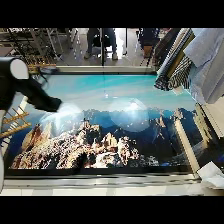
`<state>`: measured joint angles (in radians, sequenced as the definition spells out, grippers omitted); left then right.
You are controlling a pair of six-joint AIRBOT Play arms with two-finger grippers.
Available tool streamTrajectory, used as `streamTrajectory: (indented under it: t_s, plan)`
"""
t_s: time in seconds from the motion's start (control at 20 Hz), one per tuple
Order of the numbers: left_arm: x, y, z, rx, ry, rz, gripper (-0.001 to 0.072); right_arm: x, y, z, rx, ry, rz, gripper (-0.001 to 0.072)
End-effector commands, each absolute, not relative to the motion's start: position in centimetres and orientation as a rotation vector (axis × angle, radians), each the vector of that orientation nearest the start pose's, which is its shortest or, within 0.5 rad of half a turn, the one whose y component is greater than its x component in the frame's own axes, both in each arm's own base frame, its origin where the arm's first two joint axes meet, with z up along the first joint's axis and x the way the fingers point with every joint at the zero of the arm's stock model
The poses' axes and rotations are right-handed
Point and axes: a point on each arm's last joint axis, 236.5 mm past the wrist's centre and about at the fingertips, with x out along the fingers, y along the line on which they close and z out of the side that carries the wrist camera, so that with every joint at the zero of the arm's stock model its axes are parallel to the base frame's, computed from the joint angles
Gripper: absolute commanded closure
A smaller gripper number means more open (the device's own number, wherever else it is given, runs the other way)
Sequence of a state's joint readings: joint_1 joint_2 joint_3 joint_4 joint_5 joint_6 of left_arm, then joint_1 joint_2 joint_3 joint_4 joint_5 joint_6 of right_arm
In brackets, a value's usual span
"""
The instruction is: Fold the clothes and pants, and hang the long-sleeved shirts on hangers.
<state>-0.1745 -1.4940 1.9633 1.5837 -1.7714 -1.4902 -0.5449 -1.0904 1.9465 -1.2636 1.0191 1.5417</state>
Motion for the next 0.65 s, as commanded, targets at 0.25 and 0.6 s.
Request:
streamTrajectory:
  t_s: [0.25,0.6]
  plan:
    - [45.4,1.5,32.3,0.068,0.56,0.212,0.0445,43.1,4.0,19.4,0.009,0.825,0.214,0.0382]
    - [45.6,1.5,32.0,0.069,0.566,0.213,0.0445,46.5,3.3,22.2,0.0,0.643,0.17,0.0655]
